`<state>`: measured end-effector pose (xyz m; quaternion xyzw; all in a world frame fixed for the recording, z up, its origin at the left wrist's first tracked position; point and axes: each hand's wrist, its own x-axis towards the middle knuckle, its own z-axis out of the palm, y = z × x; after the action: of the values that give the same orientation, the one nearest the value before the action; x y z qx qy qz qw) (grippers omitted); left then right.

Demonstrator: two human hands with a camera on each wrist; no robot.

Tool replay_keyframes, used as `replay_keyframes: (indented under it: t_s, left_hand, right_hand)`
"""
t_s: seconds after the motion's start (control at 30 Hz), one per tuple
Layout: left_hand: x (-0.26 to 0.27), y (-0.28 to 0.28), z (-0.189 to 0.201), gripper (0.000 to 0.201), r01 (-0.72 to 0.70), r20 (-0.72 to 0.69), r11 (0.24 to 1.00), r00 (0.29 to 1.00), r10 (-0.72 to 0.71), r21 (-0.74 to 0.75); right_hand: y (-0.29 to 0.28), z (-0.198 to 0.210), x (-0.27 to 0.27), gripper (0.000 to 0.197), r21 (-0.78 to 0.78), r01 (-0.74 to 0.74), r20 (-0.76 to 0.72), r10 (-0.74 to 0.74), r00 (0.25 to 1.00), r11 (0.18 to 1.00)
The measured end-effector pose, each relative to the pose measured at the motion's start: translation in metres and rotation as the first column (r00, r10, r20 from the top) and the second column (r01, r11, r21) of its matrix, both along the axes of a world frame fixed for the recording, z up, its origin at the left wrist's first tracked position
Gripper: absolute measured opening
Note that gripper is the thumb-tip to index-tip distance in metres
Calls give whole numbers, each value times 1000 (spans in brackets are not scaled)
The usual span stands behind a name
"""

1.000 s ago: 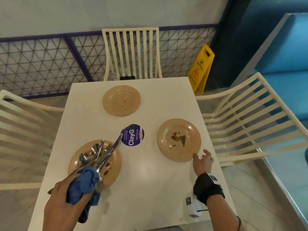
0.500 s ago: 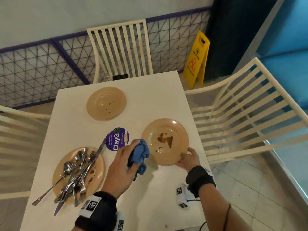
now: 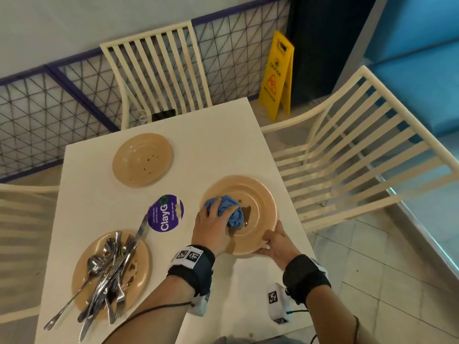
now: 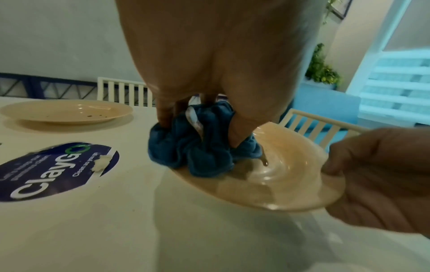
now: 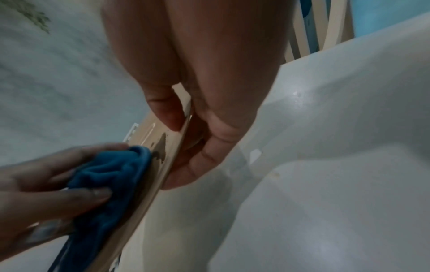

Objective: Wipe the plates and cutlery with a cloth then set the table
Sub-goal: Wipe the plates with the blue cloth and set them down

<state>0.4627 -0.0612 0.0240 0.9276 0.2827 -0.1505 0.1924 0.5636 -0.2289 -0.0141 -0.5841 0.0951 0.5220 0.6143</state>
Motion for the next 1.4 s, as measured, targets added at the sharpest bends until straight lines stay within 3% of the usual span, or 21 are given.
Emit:
replay_keyframes:
  t_s: [0.1,0.27,0.43,0.53,0.7,0.83,0.93,1.13,1.27,1.4]
  left_hand:
    - [1,-1,-6,68,19,-17,997,1000,-18,80]
    - [19,-7,6,63,1,73,1000,997,0,-8]
    - [5,-35,17,52,158,232,986,962,-141,-54]
    - [-24,-44,17,49,252,295,967,922,-250,33]
    - [-59,-6,17,48,161,222,977,957,-189,141]
    - [-36,20,40,54,81,247,987,962,-114,142]
    - [-7,3,60,61,77,263,993,960,-99,93]
    - [-20,-64,66,56,312,431,929,823,-370,201]
    - [-57,-35,54,51,332,305,915,868,-392,231]
    - [-52,10,64,56,122,275,968,944,-181,218]
  right_hand:
    - [1,11,-1,74,65,-48,57,44,997,997]
    - [9,35,-2,73,127,-189,156,169,973,974]
    - [8,55,2,66,198,-139,204,98,974,970]
    - [-2,63,11,65,209,-71,190,31,981,975]
    - [-17,78,13,64,229,-113,188,70,980,967]
    - [-15,92,4,61,273,-172,166,129,978,947]
    - [-8,103,-6,60,303,-227,214,166,963,926]
    - [-19,115,8,59,319,-84,243,5,970,944]
    - [-36,119,14,61,285,-69,226,3,974,956]
    - [-30,124,-1,61,279,-172,241,105,965,945]
